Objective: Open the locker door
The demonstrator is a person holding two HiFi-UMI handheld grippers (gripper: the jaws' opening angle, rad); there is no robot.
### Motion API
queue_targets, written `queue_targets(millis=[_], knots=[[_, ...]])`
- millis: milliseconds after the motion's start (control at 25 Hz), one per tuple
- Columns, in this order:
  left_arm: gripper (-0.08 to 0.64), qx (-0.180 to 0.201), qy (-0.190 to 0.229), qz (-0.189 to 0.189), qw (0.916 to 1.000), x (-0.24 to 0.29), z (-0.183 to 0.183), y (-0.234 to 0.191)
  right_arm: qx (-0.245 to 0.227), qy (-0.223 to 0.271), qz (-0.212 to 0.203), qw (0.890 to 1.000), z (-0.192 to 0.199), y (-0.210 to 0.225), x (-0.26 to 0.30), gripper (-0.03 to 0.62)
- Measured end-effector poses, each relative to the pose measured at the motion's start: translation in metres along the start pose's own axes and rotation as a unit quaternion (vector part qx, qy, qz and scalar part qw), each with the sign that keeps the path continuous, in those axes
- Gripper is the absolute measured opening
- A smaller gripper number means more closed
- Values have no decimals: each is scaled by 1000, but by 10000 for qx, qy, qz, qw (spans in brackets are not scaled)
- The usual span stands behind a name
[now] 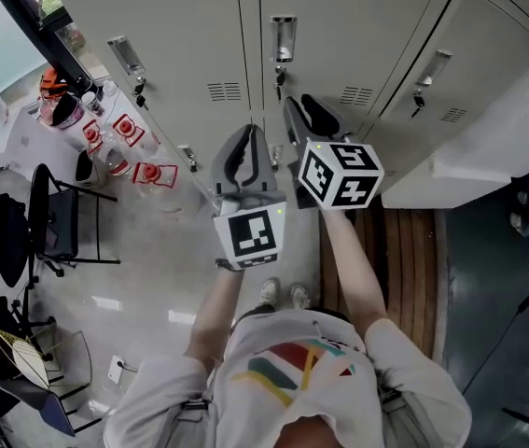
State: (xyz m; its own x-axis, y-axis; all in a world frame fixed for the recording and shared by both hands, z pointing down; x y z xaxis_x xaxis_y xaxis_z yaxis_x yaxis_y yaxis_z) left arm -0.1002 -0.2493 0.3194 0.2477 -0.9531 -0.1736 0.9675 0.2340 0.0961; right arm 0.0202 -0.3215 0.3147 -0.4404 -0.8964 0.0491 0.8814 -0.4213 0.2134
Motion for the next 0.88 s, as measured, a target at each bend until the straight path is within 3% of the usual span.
queue_targets(millis=[120,320,440,600,880], knots=[[21,-97,-78,-14,9999,9,8,-7,393,-221,65,9990,4,7,29,103],[21,-213,-180,-61,9996,18,19,-18,634,-272,136,9975,6,8,53,101],[21,-230,-219,-101,9994,21,23,-23,738,-151,257,9968,6,10,58,44],[21,-293,-232,-137,9992,23,26,-30,1002,-55,309,9945,8,12,61,31],[21,-406,-233,-103,9989,25,28,-34,2070,111,200,9781,15,19,59,21]])
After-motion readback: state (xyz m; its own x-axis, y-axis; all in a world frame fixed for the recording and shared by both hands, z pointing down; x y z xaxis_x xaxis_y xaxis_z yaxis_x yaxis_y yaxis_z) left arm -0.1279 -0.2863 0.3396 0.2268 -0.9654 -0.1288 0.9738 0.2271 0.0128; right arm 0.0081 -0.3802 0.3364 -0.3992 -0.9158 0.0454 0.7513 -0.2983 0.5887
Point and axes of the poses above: the fingertips, and each gripper's own axes: x forward along the fingers, y to its right, z out of its underside, the point moved 7 cm from there along -x, backward along the fingers, and after that the axes turned 4 degrees about z, right-handed, at the moved point
